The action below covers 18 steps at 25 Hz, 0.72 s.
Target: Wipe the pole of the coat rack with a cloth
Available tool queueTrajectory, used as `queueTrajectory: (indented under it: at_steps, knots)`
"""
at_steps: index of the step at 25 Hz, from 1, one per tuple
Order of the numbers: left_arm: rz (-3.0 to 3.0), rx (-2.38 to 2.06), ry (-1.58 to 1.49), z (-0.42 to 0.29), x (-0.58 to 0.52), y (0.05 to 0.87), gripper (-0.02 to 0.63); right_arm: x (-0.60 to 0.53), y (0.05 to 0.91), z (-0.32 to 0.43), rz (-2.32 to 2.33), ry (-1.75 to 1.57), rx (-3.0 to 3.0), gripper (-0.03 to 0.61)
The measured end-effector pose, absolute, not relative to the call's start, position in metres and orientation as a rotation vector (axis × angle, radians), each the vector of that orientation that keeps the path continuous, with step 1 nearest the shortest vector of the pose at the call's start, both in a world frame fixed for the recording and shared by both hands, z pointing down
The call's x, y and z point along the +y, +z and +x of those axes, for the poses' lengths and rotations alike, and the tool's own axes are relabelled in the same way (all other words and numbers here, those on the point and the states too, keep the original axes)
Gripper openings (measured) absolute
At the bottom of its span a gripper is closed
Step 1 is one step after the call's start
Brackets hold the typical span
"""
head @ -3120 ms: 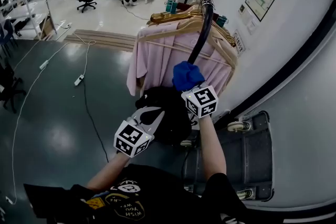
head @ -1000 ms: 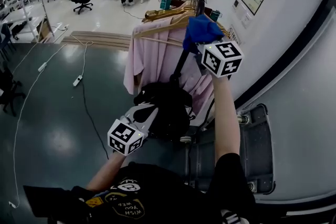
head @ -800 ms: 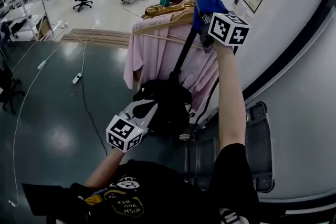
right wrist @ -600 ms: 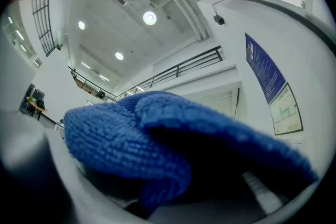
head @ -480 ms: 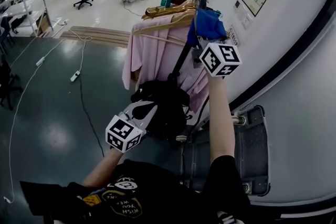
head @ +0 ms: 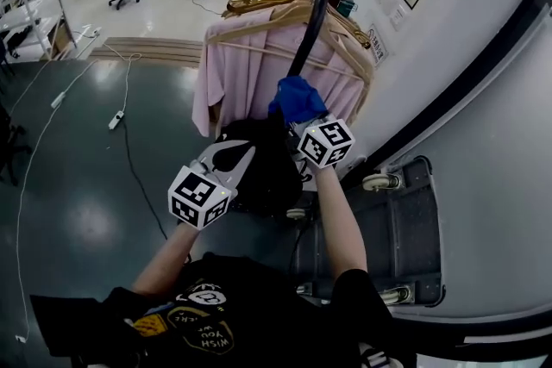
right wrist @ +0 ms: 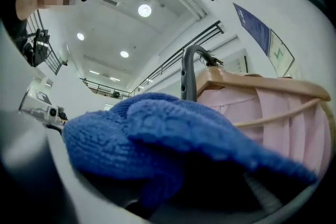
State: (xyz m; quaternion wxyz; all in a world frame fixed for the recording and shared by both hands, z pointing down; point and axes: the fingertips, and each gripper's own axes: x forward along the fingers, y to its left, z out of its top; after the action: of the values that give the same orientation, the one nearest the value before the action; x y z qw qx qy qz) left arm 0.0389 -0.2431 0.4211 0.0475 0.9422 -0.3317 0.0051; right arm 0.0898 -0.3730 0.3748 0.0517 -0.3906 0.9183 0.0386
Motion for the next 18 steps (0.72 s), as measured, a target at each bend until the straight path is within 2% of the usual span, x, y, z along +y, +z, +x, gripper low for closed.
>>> queueTrajectory:
  at_steps: [5, 10, 18]
  knots:
    - [2.887, -0.992, -0.013, 0.044, -0.245, 0.413, 0.000, -0.373, 0.361, 0.081, -1.218, 0.283, 2.995, 0.009]
    - [2.870, -0.974, -0.014, 0.043, -0.244, 0.419, 0.000, -0.378, 0.263, 0.068, -1.145, 0.609, 2.952, 0.008]
    - [2.848, -0.969, -0.027, 0.040, -0.242, 0.425, 0.000, -0.445, 0.154, 0.111, -1.449, 0.443, 2.745, 0.009]
